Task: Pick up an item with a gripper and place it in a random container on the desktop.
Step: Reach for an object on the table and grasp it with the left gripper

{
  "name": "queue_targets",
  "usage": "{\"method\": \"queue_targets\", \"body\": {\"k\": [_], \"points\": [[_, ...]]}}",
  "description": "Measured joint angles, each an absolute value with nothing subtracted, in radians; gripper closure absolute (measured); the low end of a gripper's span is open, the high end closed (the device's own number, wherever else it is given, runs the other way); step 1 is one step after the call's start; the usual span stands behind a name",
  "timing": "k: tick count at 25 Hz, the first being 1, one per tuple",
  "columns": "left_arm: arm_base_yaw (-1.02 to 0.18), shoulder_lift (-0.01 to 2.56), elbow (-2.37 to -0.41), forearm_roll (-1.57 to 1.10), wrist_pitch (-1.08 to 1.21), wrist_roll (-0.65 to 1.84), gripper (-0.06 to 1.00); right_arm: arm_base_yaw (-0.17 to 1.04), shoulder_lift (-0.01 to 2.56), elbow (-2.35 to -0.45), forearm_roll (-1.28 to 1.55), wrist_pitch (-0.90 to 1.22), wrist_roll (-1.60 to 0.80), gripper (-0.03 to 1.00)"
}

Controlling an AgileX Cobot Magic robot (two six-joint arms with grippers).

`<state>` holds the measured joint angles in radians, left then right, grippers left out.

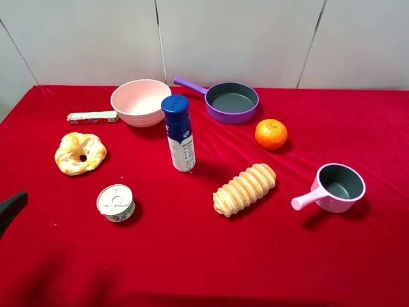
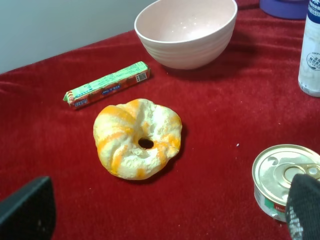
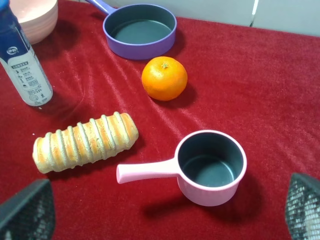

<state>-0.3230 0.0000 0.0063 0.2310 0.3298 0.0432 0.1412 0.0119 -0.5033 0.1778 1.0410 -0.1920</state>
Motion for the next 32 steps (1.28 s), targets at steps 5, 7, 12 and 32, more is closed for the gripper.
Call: {"method": "queue_targets", "body": {"k": [5,7,12,32], "points": [[-0.323,0.0,0.006,0.231,0.33,0.043,0.04,0.141,0.012,-0.503,0.178,1.041,-0.192,0.28],[-0.323,0.0,0.006,0.231,0.33,0.043,0.04,0.141,0.012,-0.503,0.178,1.041,-0.192,0.28],[-0.323,0.0,0.006,0.231,0.33,0.043,0.04,0.141,0.012,-0.503,0.178,1.041,-0.192,0.28],[-0.323,0.02,-0.098,0.189,0.447,-0.012,0.04,0.141,0.012,-0.503,0.178,1.041,-0.192,0.28]]}}
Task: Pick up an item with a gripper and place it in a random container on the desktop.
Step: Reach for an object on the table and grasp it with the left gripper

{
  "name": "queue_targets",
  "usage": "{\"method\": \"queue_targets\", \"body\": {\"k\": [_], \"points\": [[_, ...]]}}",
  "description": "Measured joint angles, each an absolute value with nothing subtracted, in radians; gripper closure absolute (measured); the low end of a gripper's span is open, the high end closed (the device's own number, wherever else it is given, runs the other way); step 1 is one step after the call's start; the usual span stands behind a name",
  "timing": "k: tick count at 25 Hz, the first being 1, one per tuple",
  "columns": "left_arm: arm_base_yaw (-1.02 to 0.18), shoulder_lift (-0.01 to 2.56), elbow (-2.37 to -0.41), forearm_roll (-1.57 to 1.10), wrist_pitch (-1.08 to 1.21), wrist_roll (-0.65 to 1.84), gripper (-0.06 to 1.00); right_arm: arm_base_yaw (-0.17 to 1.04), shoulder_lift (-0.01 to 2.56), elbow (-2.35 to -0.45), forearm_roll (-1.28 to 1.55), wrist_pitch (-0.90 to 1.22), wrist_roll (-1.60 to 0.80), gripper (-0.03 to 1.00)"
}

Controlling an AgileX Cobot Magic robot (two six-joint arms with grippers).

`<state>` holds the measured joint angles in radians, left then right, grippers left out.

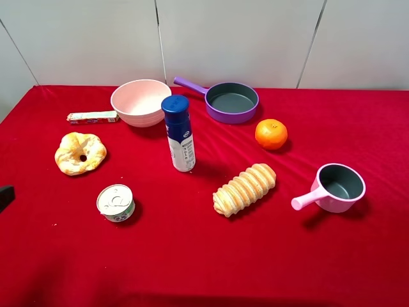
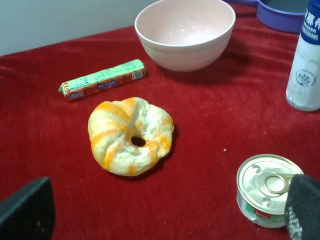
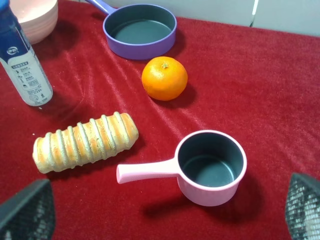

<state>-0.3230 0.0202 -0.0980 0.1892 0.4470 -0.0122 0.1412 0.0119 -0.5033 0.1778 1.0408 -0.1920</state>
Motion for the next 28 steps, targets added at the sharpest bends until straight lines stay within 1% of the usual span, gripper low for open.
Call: {"method": "queue_targets", "body": {"k": [13,18,28], "points": [[-0.323,0.524,-0.265,0.127,0.416,-0.013,0.04,0.141,0.012,-0.503,0.178,1.041,-0.192,0.28],[-0.323,0.608,-0.304,0.127,0.4,-0.015,0.04,0.141,0.012,-0.503,0.178,1.041,-0.192,0.28],[-0.323,0.754,-0.403,0.124,0.428,-0.109,0.04,0.141,0.012,-0.503,0.178,1.041,-0.192,0.28]]}}
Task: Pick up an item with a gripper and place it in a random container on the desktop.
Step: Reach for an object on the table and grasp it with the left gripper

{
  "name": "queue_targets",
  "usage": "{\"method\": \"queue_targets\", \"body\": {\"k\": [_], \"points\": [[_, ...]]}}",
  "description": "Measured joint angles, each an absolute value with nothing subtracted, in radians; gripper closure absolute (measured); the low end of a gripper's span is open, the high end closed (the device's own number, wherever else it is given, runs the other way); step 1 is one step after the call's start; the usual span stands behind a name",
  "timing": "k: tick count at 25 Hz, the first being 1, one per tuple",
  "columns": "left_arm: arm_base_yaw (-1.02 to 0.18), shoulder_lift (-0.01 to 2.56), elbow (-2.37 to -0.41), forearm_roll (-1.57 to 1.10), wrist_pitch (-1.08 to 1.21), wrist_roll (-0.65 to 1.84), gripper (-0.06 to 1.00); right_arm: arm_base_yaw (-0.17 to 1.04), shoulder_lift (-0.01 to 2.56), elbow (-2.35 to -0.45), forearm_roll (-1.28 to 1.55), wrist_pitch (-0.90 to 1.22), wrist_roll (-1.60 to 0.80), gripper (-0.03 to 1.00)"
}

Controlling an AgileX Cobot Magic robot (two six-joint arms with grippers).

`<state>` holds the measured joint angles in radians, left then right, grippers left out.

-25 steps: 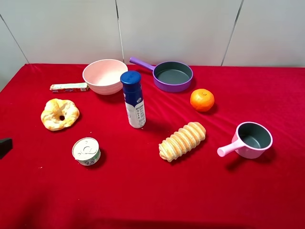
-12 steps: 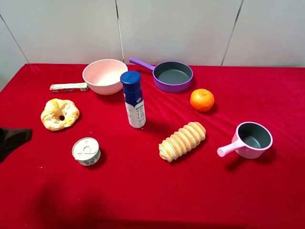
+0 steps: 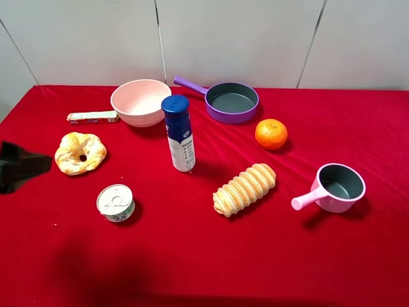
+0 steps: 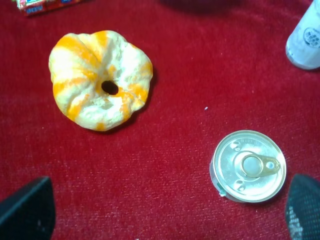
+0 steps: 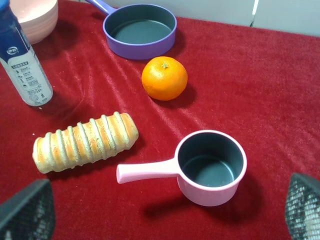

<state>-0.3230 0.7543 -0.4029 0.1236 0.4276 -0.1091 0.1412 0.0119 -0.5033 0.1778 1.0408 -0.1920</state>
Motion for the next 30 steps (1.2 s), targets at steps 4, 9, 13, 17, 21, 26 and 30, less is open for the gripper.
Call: {"method": "queue_targets", "body": {"k": [4,9,13,17,21,26,30], "points": [[-0.323,0.838,-0.459,0.124,0.43,-0.113,0.04,0.141,0.012,-0.503,0.178,1.041,-0.192,0.28],[-0.323,0.947,-0.537,0.124,0.434,-0.113,0.04,0.141,0.012,-0.503,0.178,1.041,-0.192,0.28],[-0.323,1.023,-0.588,0.124,0.435,-0.113,0.04,0.141,0.012,-0.503,0.178,1.041,-0.192,0.28],[-0.323,1.084,-0.619,0.125,0.441,-0.12,0.04,0.141,0.012,-0.503,0.178,1.041,-0.192,0.28],[-0.318,1.116,-0.627,0.126,0.441,-0.138,0.04,0.141,0.012,-0.503,0.178,1.041,-0.192,0.28],[-0.294,1.149,-0.659,0.128,0.441,-0.142,0.04,0.141,0.012,-0.503,0.178,1.041,-0.192,0.28],[-0.269,1.176,-0.688,0.141,0.441,-0.143,0.04,0.141,0.012,-0.503,0.178,1.041,-0.192,0.28]]}}
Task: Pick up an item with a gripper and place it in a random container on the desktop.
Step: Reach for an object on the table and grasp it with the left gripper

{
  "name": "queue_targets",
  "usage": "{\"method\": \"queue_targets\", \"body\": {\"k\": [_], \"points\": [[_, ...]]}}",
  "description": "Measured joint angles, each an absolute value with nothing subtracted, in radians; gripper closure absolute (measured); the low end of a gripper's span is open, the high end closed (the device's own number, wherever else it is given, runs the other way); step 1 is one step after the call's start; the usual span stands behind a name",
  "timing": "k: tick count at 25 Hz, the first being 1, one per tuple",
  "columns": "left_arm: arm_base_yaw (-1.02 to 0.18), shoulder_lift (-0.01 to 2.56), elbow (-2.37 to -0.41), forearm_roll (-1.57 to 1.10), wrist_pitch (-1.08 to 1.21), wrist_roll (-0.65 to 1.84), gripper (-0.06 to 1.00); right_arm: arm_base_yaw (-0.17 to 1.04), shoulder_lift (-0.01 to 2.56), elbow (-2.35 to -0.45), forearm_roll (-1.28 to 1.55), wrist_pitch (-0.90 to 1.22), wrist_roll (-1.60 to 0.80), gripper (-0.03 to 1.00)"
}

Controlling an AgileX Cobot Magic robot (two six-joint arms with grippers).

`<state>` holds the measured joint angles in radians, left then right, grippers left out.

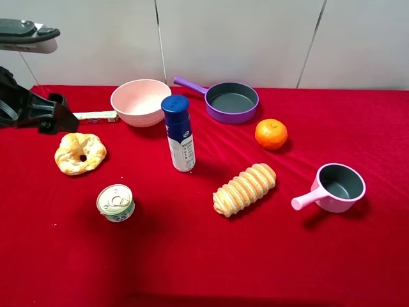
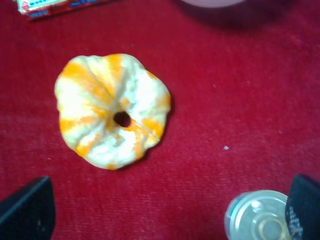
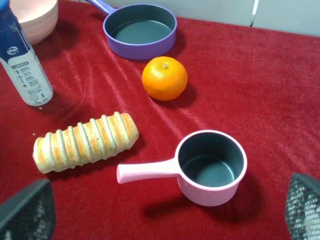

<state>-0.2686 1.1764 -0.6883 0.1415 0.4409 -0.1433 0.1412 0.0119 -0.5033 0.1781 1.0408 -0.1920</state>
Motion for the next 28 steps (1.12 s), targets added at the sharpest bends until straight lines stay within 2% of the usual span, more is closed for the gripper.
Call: {"method": "queue_targets", "body": {"k": [12,22,28], "points": [[-0.147,1.286,-0.747,0.151,0.425,-0.144,0.04,0.141,0.012,-0.503,0.181,1.041,-0.192,0.28],[-0.131,1.473,-0.88,0.162,0.515,-0.114,0.04,0.141,0.012,-0.503,0.181,1.041,-0.192,0.28],[-0.131,1.498,-0.903,0.16,0.529,-0.114,0.04,0.141,0.012,-0.503,0.181,1.041,-0.192,0.28]]}}
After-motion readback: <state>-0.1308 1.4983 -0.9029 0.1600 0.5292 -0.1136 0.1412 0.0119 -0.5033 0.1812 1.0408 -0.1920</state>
